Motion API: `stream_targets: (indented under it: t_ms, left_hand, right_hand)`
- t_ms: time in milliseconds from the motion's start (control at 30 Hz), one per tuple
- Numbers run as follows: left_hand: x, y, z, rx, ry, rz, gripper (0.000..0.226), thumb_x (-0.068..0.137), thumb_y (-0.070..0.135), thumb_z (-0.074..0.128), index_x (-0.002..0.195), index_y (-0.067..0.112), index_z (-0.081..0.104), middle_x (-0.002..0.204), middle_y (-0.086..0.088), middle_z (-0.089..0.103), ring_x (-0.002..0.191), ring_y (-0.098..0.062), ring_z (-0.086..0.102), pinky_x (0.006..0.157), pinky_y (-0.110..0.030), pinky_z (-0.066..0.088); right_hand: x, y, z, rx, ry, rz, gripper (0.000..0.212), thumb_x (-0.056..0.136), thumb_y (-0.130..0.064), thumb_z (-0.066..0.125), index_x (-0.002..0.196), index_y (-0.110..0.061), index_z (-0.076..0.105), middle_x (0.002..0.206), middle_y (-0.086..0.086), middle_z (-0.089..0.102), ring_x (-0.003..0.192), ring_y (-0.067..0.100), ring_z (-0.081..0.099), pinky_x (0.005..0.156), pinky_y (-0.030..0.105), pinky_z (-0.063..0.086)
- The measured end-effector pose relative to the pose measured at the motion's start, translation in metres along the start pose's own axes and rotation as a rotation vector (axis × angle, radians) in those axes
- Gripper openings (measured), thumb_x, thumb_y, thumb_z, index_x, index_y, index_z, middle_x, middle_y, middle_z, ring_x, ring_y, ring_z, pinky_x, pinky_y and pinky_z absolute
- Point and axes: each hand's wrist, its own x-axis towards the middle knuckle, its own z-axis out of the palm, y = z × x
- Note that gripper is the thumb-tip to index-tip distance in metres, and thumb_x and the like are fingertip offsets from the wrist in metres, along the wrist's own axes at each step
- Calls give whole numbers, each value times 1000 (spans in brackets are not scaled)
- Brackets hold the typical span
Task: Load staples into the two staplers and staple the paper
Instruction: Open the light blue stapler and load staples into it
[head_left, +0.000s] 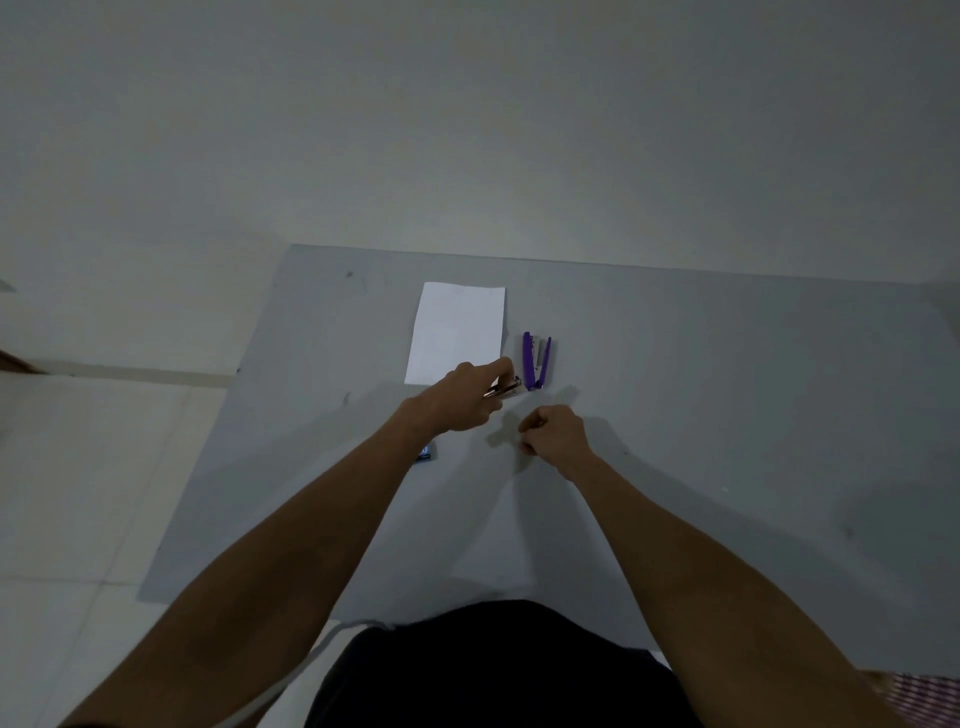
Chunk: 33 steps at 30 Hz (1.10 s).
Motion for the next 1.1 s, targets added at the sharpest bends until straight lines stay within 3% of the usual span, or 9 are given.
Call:
stream_targets:
  t_ms: [133, 300, 467, 667, 833, 933, 1100]
  left_hand:
    - [-10, -5, 12, -18, 1, -4, 22, 91, 13, 61, 107, 11, 47, 80, -4, 53, 58, -10, 43, 53, -21, 31]
    - [-20, -8, 20, -36, -3, -37, 21, 90, 14, 62, 105, 11, 47, 79, -4, 54, 58, -11, 45, 54, -21, 32]
    - [-24, -6, 16, -38, 17, -40, 20, 90, 17, 63, 102, 13, 47, 84, -9, 61, 67, -22, 52, 59, -26, 38]
    - [-24, 1, 7, -25, 30, -12, 21, 90, 16, 63, 103, 9, 48, 85, -4, 57, 68, -21, 51, 56, -19, 34]
    - [-22, 6, -1, -11, 36, 3, 18, 89, 16, 64, 97, 11, 48, 79, -2, 54, 66, -20, 47, 62, -26, 34]
    - [-20, 7, -3, 2, 27, 11, 18, 89, 16, 64, 94, 14, 47, 79, -2, 55, 64, -19, 47, 63, -27, 35]
    - [-16, 8, -4, 26, 19, 28, 17, 88, 16, 65, 93, 13, 49, 78, -1, 56, 68, -21, 50, 63, -27, 37]
  right_hand:
    - [-8, 7, 11, -127, 21, -63, 14, 78, 2, 63, 87, -3, 73, 99, 13, 70, 93, 27, 65, 84, 31, 53]
    - [-14, 13, 19, -180, 69, -120, 11, 77, 6, 60, 79, 1, 70, 91, 16, 70, 77, 18, 56, 70, 23, 42]
    - [-14, 12, 22, -333, 65, -229, 10, 77, 6, 55, 80, 6, 65, 90, 23, 65, 83, 29, 58, 71, 31, 41]
    - [-17, 11, 19, -620, -19, -350, 21, 89, 4, 45, 103, 4, 60, 111, 23, 57, 102, 36, 57, 84, 37, 44]
    - [-16, 20, 12, -781, -14, -368, 25, 90, 4, 43, 111, 2, 57, 114, 19, 55, 102, 37, 60, 86, 40, 47]
    - [-17, 23, 6, -765, -5, -385, 22, 90, 0, 44, 107, 1, 57, 112, 19, 57, 99, 37, 60, 84, 39, 47]
    - [-10, 14, -22, -477, 145, -370, 7, 79, -10, 58, 82, -4, 62, 88, 15, 66, 83, 32, 62, 73, 37, 47]
